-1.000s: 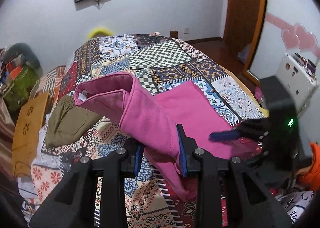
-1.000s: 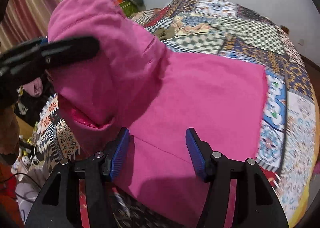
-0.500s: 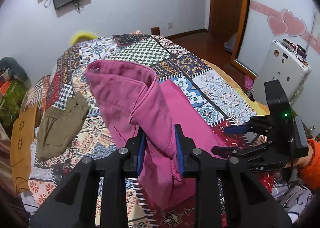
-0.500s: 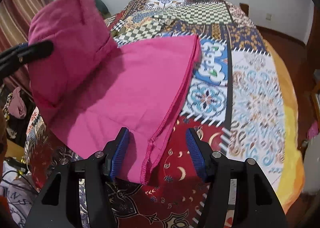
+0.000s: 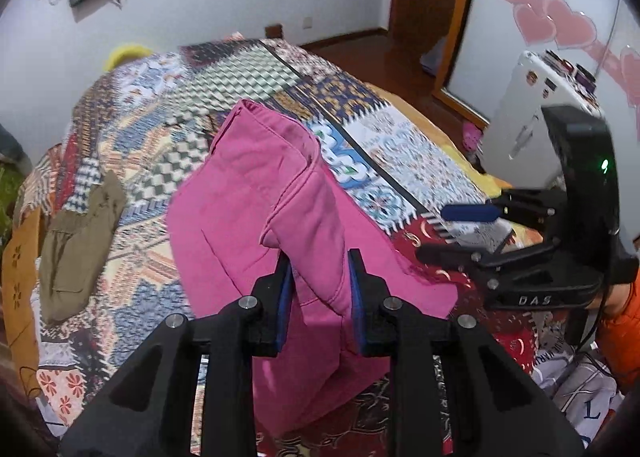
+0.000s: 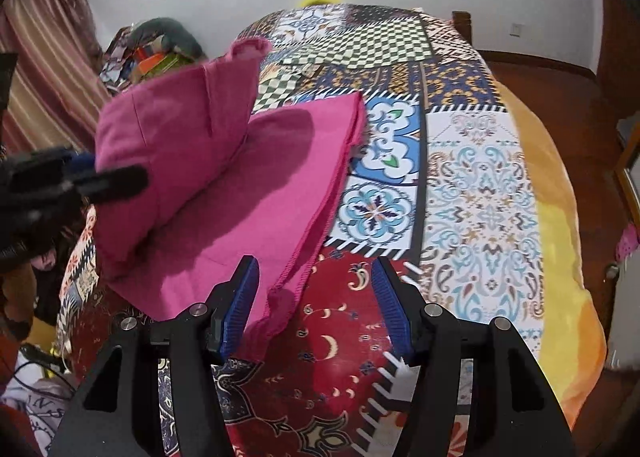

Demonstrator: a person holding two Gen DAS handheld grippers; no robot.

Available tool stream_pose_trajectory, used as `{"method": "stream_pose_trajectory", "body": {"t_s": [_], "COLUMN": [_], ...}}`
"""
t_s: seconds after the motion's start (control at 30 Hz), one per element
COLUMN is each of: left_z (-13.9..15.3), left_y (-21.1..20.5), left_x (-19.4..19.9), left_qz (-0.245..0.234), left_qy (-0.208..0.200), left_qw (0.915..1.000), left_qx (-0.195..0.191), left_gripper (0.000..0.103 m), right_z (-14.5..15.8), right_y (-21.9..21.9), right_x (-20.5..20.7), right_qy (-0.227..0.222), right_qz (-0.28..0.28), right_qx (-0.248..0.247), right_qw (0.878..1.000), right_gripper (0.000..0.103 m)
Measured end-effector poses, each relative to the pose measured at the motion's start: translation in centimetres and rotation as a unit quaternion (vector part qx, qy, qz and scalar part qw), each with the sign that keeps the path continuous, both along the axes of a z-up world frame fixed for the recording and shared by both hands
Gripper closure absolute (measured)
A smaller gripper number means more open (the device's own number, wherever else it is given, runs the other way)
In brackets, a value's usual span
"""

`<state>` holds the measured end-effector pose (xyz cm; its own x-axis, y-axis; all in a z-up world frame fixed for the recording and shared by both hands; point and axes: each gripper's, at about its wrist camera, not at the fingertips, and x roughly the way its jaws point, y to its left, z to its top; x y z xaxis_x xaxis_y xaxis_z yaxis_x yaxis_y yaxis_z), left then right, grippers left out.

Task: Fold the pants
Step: 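Lift the pants ends with both grippers and fold them toward the waistband, then lay the folded end down and open both grippers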

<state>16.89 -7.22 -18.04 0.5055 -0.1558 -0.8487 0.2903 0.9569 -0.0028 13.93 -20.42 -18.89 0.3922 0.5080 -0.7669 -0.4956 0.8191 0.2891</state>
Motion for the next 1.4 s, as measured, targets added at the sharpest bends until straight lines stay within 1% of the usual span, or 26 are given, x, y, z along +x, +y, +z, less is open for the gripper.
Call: {"method": "stream_pose_trajectory", "body": {"t_s": [0.1,0.13,0.2,0.23,0.3,0.33,0.37,0.47,0.6,0.7,0.73,0.83,0.87,0.97,1.03,1.13,1.23,1.37,1.4], "left_z": [-1.1,-1.3,-1.8,-2.0,-2.4,-2.5,-2.5,-1.9,-0.4,0.9,1.2,1.7,1.5,0.5,-0.5,-2.0,-3.2,-4.0,-4.0], "left_y": [-0.7,-0.8,-1.0,-1.0,-0.9,-1.0,-1.1,-1.6,-1.2,-0.4,-0.1,1.5,2.3,4.4,5.9,7.8,8.5,7.8,7.4], "left_x": [0.5,0.6,0.9,0.9,1.1,1.0,0.8,0.1,-0.4,-0.7,-0.7,-0.7,-0.8,-1.3,-1.6,-2.0,-2.4,-2.9,-3.0], "left_qz": [-0.01,-0.01,-0.011,-0.011,-0.016,-0.017,-0.019,-0.024,-0.023,-0.014,-0.01,0.013,0.024,0.048,0.066,0.083,0.09,0.086,0.082], "left_qy": [0.03,0.035,0.048,0.057,0.084,0.09,0.089,0.073,0.06,0.037,0.03,0.009,0.007,0.011,0.02,0.038,0.048,0.051,0.047], "left_qw": [0.9995,0.9993,0.9987,0.998,0.9948,0.9938,0.9937,0.9957,0.9956,0.9968,0.9974,0.9992,0.9993,0.9988,0.9976,0.9959,0.9946,0.9942,0.9949], "left_qx": [-0.002,-0.005,-0.014,-0.024,-0.056,-0.064,-0.065,-0.053,-0.068,-0.069,-0.065,-0.037,-0.026,-0.004,0.002,-0.001,-0.015,-0.037,-0.034], "left_gripper": [0.076,0.075,0.07,0.069,0.066,0.066,0.066,0.066,0.066,0.065,0.064,0.056,0.054,0.053,0.053,0.052,0.049,0.049,0.049], "right_z": [0.3,0.5,0.7,0.9,1.1,1.1,1.2,1.5,1.8,2.1,2.3,2.4,2.4,2.2,2.0,2.1,2.7,3.4,3.4], "right_y": [-0.5,-0.6,-0.8,-1.0,-1.2,-1.2,-1.3,-1.5,-1.5,-1.4,-1.4,-1.0,-0.8,-0.3,0.0,0.6,1.4,2.6,2.8], "right_x": [0.0,0.1,0.0,0.0,-0.1,-0.1,-0.2,0.0,-0.1,-0.2,-0.3,-0.6,-0.8,-1.2,-1.5,-1.7,-1.9,-2.1,-2.1], "right_qy": [-0.003,-0.005,-0.008,-0.011,-0.015,-0.016,-0.017,-0.02,-0.024,-0.027,-0.028,-0.028,-0.029,-0.025,-0.02,-0.018,-0.027,-0.038,-0.039], "right_qz": [-0.007,-0.009,-0.012,-0.014,-0.016,-0.017,-0.017,-0.019,-0.022,-0.021,-0.021,-0.015,-0.012,-0.005,0.0,0.005,0.011,0.02,0.022], "right_qx": [0.002,0.003,0.004,0.004,0.004,0.004,0.004,0.004,0.003,0.003,0.003,0.0,-0.001,-0.005,-0.007,-0.007,-0.006,-0.006,-0.007], "right_qw": [1.0,1.0,1.0,1.0,1.0,1.0,1.0,1.0,0.999,0.999,0.999,0.999,1.0,1.0,1.0,1.0,1.0,0.999,0.999], "right_gripper": [0.048,0.048,0.048,0.048,0.048,0.048,0.048,0.048,0.048,0.048,0.048,0.048,0.048,0.048,0.048,0.048,0.048,0.047,0.047]}}
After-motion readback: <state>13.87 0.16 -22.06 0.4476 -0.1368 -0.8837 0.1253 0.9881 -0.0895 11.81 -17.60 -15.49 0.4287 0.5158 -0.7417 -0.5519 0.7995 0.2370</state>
